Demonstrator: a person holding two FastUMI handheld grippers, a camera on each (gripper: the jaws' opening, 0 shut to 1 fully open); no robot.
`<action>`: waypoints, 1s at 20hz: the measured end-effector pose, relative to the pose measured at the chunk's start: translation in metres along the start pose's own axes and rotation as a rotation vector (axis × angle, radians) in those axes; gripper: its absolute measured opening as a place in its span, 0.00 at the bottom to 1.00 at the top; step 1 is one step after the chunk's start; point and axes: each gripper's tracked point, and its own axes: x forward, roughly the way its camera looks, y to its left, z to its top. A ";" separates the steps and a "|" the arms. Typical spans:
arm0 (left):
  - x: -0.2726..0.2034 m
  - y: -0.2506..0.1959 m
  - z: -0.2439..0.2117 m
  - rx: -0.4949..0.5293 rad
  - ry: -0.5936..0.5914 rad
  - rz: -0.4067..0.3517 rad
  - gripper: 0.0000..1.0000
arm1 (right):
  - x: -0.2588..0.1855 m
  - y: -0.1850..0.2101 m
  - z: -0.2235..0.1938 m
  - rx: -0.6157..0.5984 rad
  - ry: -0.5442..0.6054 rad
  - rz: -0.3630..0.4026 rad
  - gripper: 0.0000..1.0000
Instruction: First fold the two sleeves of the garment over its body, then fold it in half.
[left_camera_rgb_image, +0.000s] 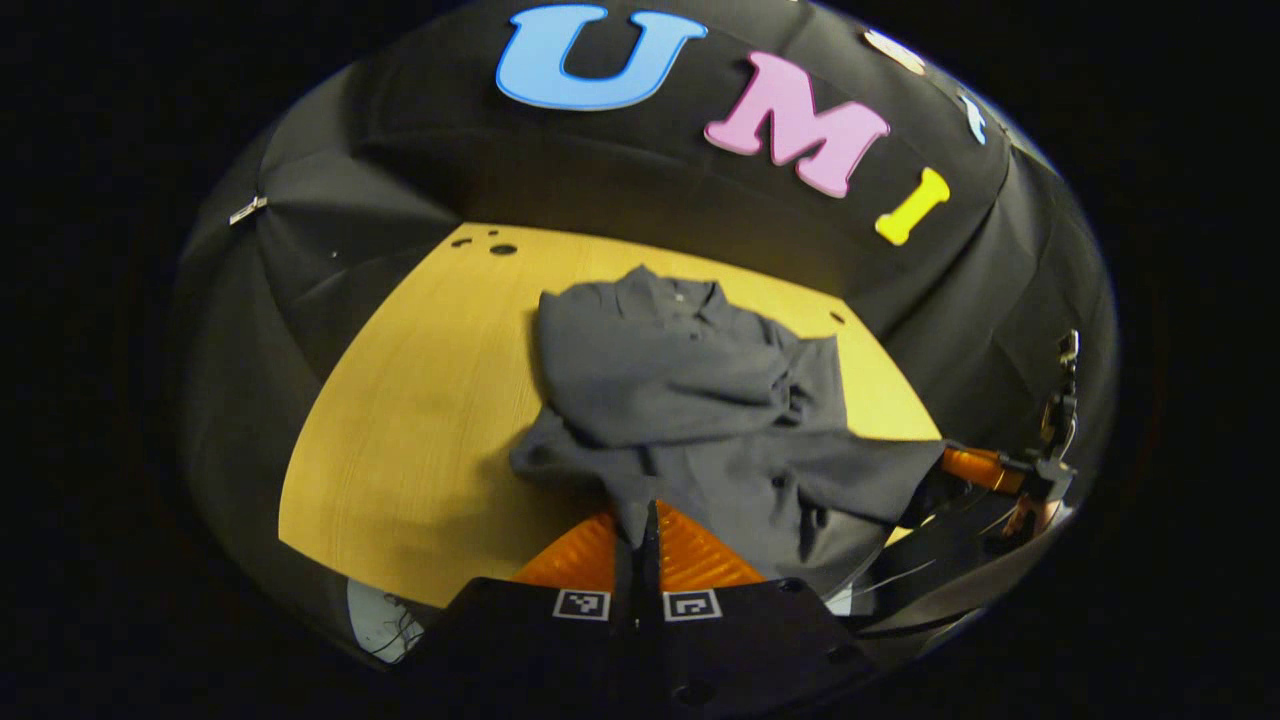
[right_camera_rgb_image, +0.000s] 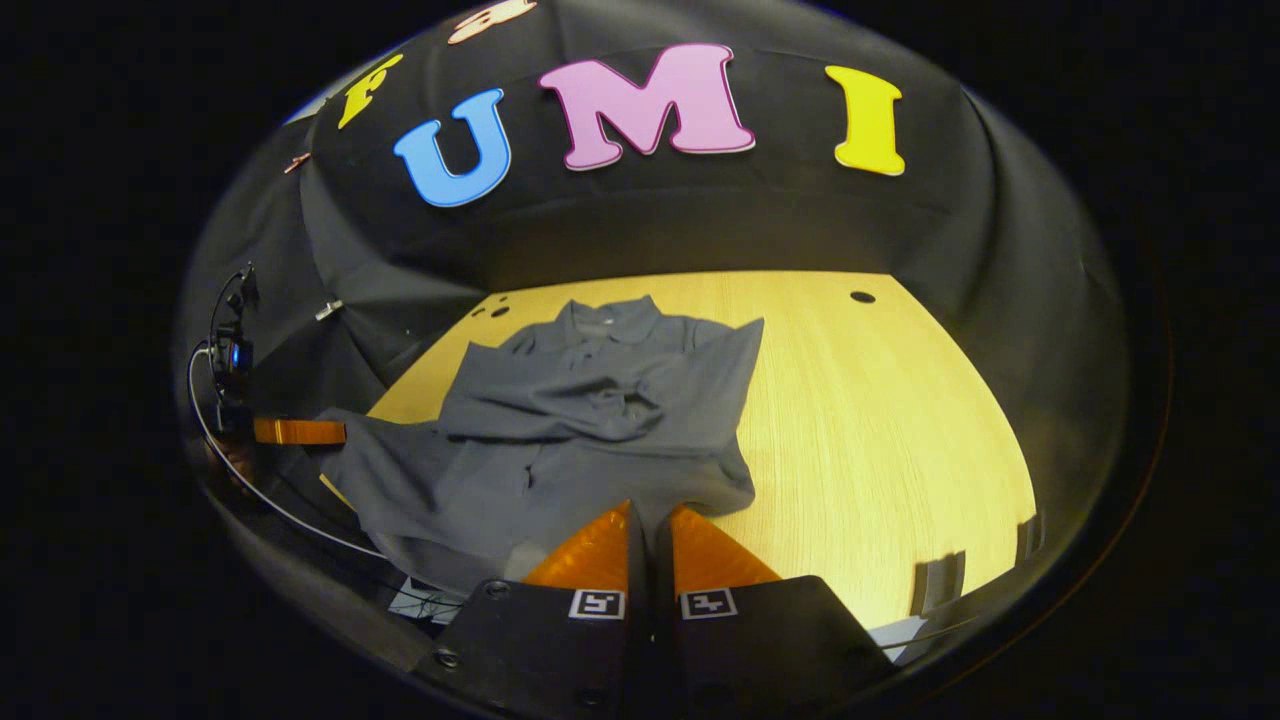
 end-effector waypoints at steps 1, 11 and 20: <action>0.001 -0.003 0.016 -0.003 -0.031 -0.005 0.05 | 0.002 0.000 0.011 -0.001 -0.024 0.003 0.06; 0.034 -0.007 0.150 -0.017 -0.241 -0.026 0.06 | 0.049 -0.010 0.129 -0.002 -0.222 0.005 0.05; 0.088 0.017 0.255 -0.020 -0.381 0.029 0.05 | 0.111 -0.045 0.216 0.074 -0.339 -0.070 0.05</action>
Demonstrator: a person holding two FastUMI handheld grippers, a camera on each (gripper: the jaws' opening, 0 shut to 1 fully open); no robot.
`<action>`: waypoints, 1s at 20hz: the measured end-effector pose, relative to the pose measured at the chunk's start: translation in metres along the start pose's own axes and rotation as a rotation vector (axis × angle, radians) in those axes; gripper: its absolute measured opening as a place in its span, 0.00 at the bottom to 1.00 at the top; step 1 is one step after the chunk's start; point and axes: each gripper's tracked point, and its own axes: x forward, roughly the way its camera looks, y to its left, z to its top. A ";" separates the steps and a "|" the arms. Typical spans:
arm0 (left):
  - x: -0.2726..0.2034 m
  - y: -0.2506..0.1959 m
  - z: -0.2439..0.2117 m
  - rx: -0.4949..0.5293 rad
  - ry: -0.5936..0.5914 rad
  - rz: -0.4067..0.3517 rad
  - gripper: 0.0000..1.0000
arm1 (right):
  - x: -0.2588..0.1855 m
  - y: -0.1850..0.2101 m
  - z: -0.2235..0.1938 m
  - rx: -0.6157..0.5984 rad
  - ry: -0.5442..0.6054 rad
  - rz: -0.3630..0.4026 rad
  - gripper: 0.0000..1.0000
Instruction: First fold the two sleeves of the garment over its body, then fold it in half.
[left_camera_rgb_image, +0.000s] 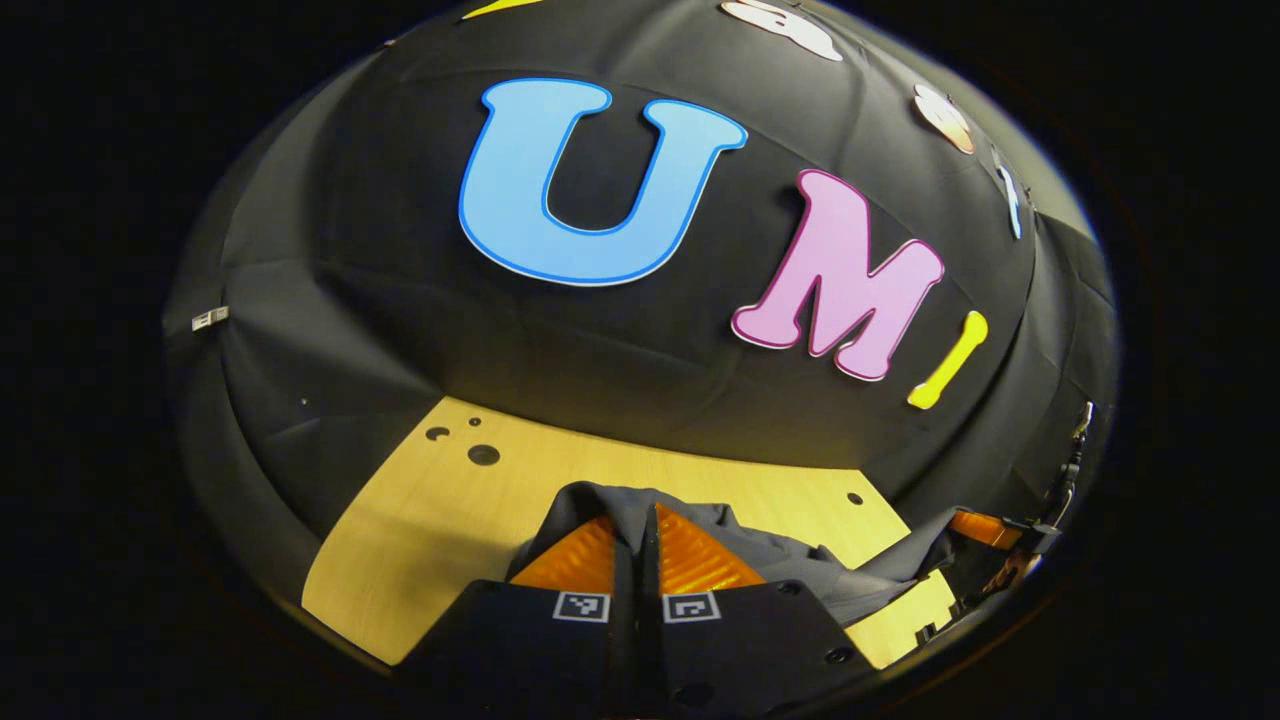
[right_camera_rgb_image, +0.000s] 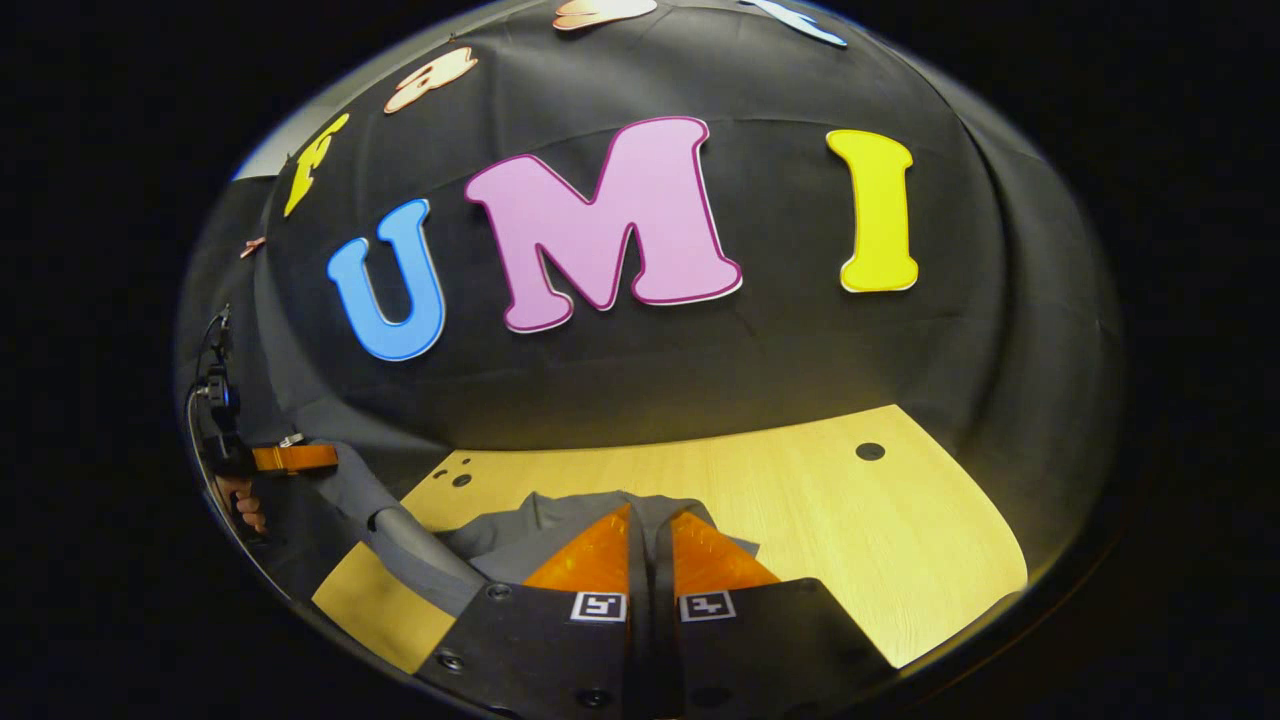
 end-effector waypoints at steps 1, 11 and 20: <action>0.010 0.004 -0.001 -0.003 -0.002 0.013 0.05 | 0.010 -0.003 0.001 0.000 0.000 -0.009 0.05; 0.102 0.074 -0.034 -0.048 0.075 0.144 0.05 | 0.111 -0.041 -0.028 0.008 0.065 -0.074 0.05; 0.161 0.111 -0.101 0.013 0.195 0.235 0.05 | 0.181 -0.061 -0.100 -0.048 0.190 -0.100 0.05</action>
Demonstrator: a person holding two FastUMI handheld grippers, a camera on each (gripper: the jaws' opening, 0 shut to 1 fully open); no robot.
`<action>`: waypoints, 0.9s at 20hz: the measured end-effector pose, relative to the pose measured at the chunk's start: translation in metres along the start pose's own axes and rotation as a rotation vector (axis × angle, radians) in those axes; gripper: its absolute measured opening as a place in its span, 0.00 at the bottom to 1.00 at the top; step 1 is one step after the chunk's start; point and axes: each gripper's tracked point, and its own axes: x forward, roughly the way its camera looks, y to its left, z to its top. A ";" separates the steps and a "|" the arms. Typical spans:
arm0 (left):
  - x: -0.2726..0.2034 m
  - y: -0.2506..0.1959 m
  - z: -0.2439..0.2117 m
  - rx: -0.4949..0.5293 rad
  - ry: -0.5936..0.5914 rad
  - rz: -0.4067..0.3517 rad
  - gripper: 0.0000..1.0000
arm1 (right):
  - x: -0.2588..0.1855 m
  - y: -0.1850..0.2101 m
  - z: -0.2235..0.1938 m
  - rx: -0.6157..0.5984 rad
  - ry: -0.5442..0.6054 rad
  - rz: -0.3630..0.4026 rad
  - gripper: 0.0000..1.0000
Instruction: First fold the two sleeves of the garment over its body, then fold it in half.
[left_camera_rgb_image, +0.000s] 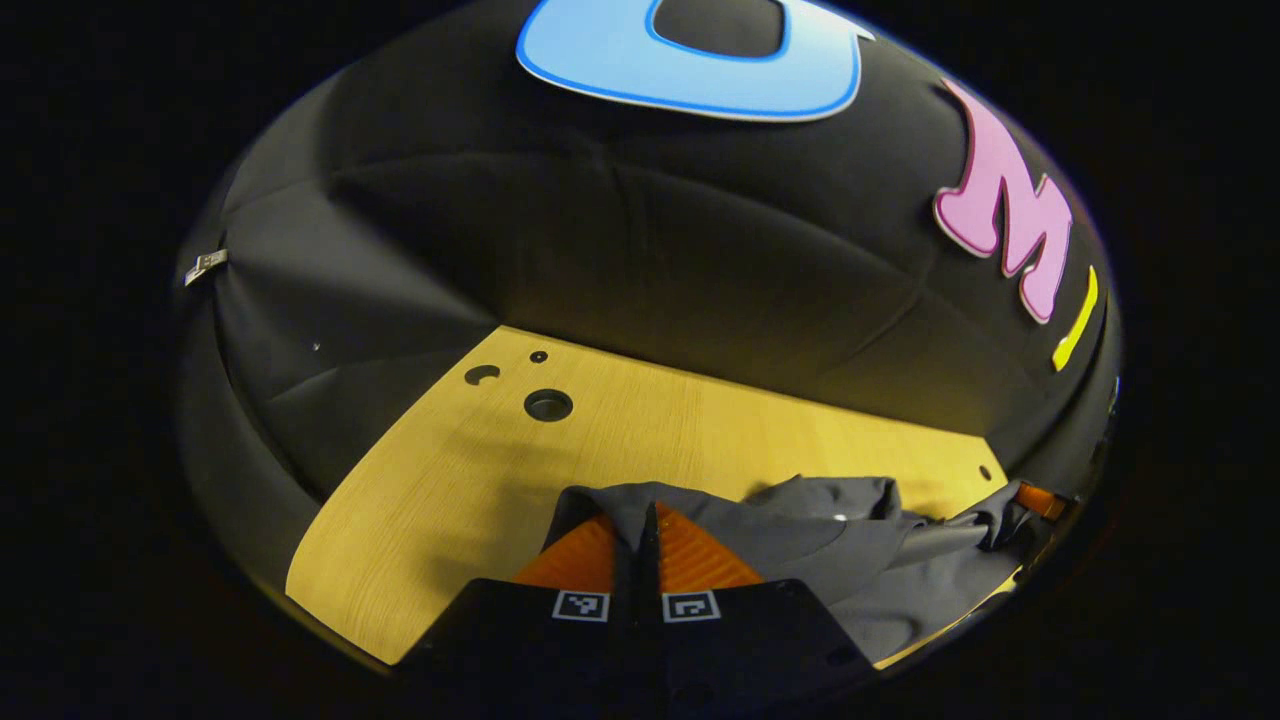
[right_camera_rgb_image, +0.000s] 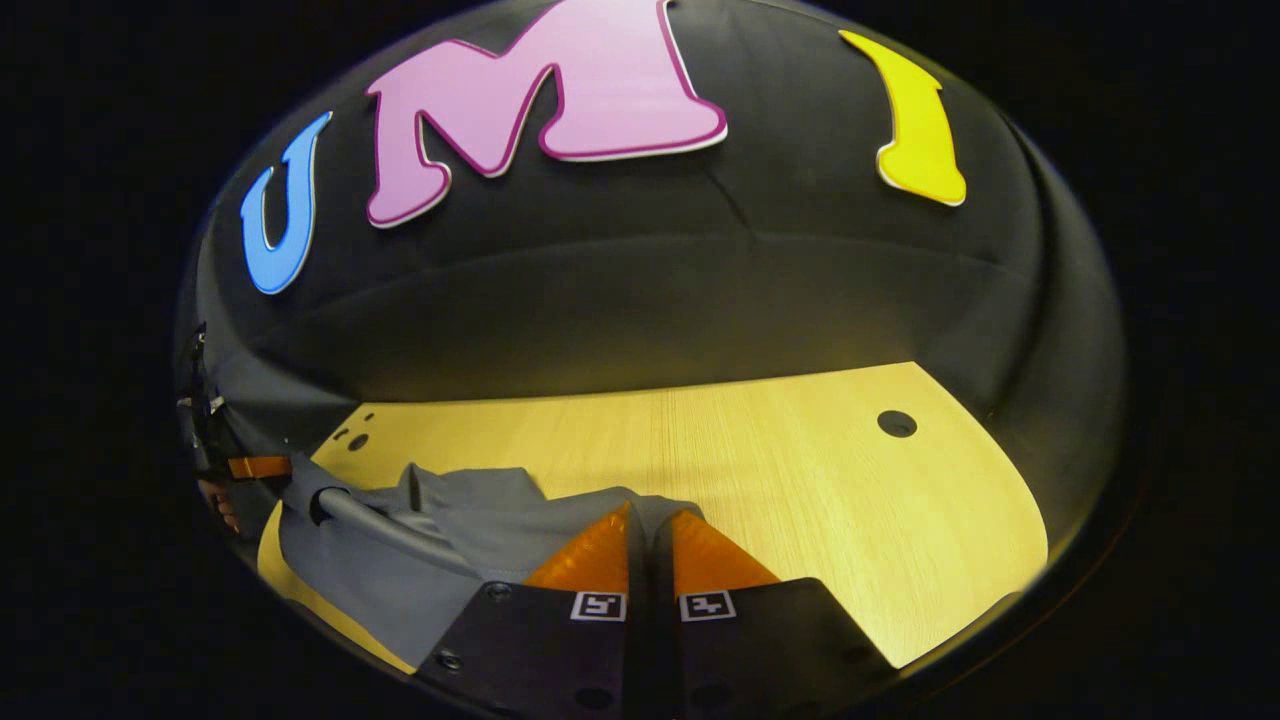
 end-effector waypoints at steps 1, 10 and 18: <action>0.004 0.000 -0.005 0.013 0.006 0.011 0.05 | 0.006 -0.001 -0.006 -0.009 0.011 -0.004 0.05; 0.038 0.009 -0.051 0.058 0.079 0.099 0.05 | 0.041 -0.007 -0.057 -0.054 0.126 0.004 0.05; 0.033 0.005 -0.060 0.094 0.091 0.125 0.37 | 0.028 -0.014 -0.054 -0.044 0.123 -0.024 0.53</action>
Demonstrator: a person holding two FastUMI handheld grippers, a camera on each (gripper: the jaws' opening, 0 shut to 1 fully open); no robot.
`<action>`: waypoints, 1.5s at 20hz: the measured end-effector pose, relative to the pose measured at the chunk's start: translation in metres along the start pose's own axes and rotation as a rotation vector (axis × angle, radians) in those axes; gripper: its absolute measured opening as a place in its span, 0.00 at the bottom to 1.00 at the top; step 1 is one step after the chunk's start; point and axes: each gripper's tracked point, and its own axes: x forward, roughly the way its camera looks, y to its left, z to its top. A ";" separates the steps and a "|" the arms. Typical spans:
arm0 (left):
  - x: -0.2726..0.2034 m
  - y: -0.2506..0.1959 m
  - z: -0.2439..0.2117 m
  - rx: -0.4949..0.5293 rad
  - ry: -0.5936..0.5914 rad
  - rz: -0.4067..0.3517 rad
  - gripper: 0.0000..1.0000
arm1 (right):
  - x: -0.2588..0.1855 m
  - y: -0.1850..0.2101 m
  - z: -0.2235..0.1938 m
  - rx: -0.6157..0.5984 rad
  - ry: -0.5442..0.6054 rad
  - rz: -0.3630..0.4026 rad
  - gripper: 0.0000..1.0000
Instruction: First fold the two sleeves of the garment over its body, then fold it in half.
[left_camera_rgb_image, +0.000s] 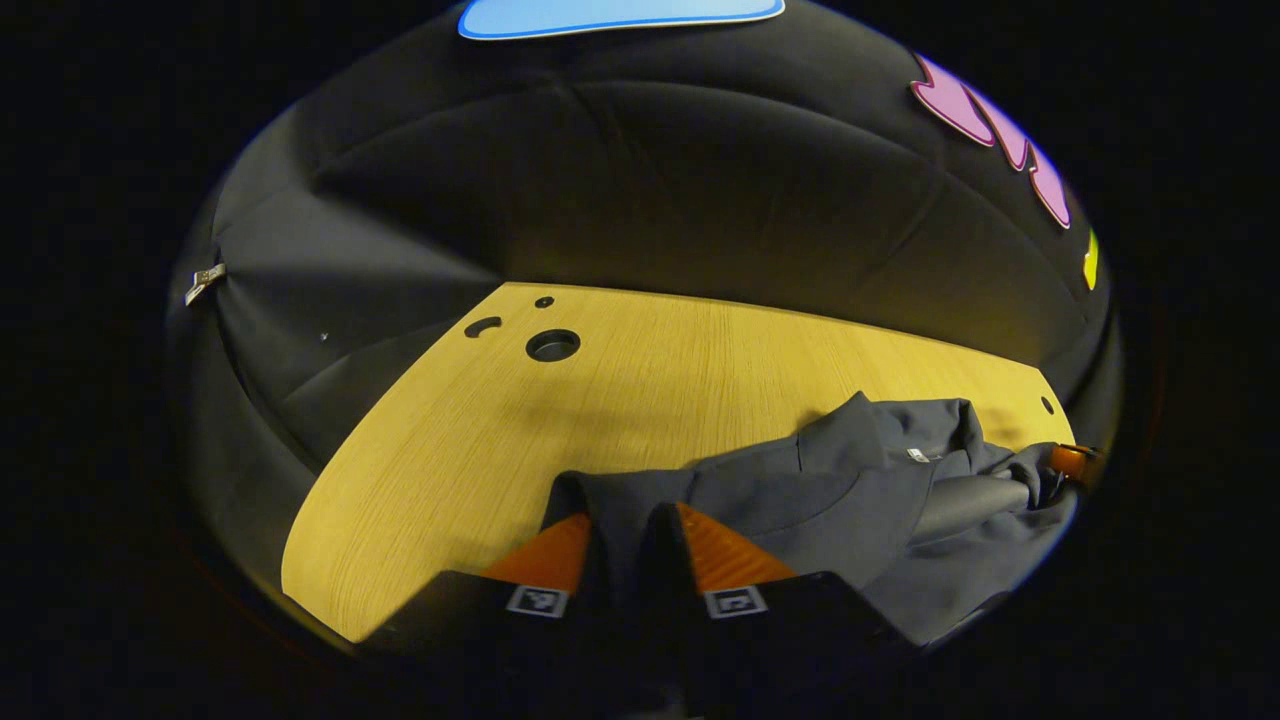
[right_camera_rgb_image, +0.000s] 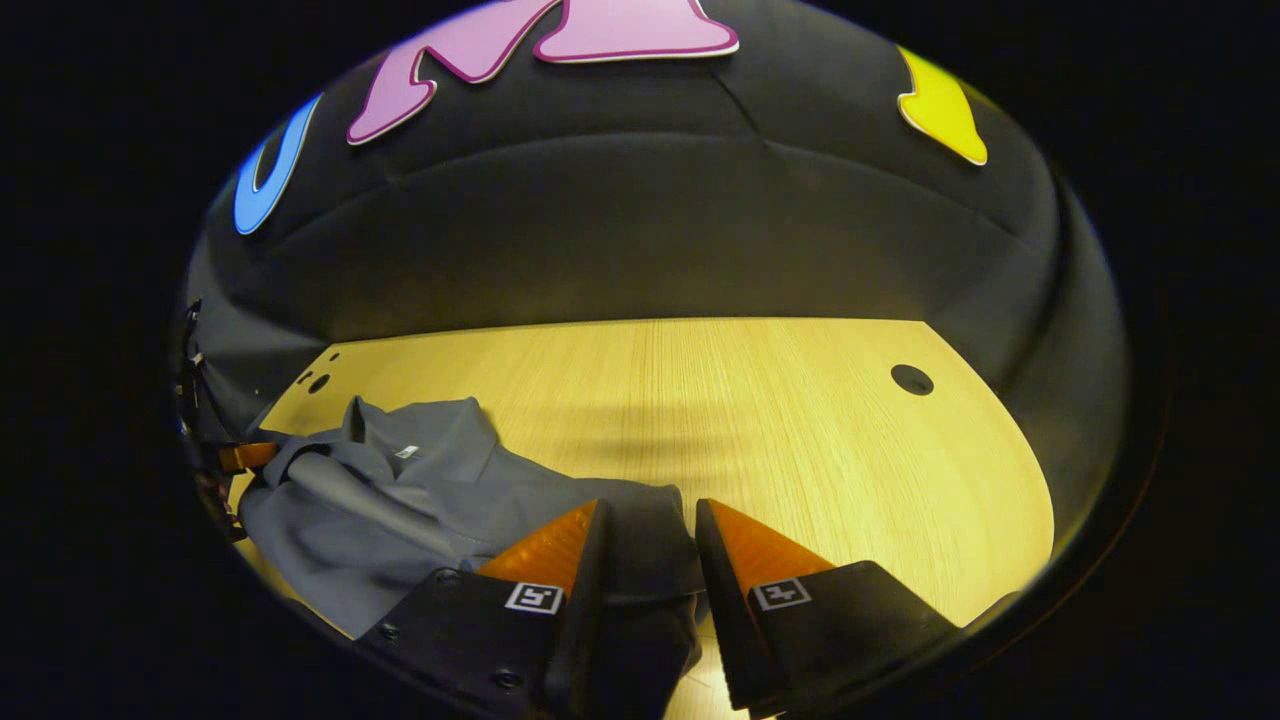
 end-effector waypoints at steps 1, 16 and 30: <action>-0.001 0.000 -0.002 0.007 0.003 0.004 0.53 | -0.004 -0.001 0.000 0.002 0.001 -0.001 0.54; -0.142 -0.065 0.045 0.069 -0.210 -0.165 0.84 | -0.131 0.034 0.047 -0.027 -0.150 0.066 0.93; -0.277 -0.092 0.013 0.096 -0.296 -0.274 0.84 | -0.257 0.052 0.042 -0.071 -0.246 0.111 0.94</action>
